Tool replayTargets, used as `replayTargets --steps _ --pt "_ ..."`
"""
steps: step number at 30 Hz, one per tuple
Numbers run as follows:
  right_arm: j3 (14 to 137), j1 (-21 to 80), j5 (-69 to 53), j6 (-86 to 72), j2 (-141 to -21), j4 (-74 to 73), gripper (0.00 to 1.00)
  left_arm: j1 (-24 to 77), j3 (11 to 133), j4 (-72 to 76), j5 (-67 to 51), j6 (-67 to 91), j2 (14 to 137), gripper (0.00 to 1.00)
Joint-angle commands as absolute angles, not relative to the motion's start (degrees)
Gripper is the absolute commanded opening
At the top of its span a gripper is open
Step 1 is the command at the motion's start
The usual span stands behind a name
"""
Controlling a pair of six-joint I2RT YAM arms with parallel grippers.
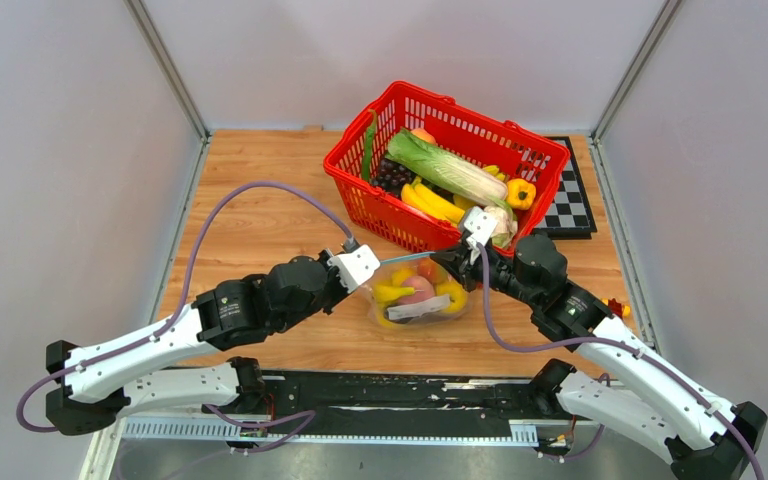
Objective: Place the food in the zip-top bag and seal the zipper
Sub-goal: Zip the zipper food storage bag at the center of the board, then place the zipper food storage bag at the center of the board.
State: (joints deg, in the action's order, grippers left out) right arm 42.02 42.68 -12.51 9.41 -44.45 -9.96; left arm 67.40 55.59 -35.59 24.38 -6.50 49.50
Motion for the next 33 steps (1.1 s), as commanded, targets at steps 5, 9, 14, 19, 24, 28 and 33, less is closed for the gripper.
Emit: replayTargets --steps 5,9,14,19,24,28,33 --pt "43.43 41.69 -19.98 11.67 -45.3 -7.85 0.0 67.2 56.34 -35.04 22.07 -5.97 47.66 0.0" --pt "44.65 41.67 -27.79 13.44 -47.57 -9.85 0.0 67.23 55.14 -31.31 18.11 -6.24 46.89 0.0" --pt "45.08 41.69 -31.64 16.02 -48.45 -13.02 0.0 67.16 52.42 -26.66 14.32 -6.47 43.27 0.13" --pt "44.69 41.66 -30.63 15.96 -47.91 -12.77 0.0 67.17 52.31 -27.3 16.43 -6.6 43.14 0.76" --pt "44.87 41.67 -29.49 14.9 -48.47 -11.91 0.0 67.15 53.67 -26.36 12.81 -7.8 44.36 0.88" --pt "45.05 41.7 -29.59 14.56 -48.85 -11.49 0.0 67.15 54.21 -26.63 7.59 -8.18 47.64 0.9" --pt "44.76 41.73 -31.06 14.37 -48.82 -10.57 0.0 67.15 54.58 -26.49 7.7 -8.63 52.42 0.84"
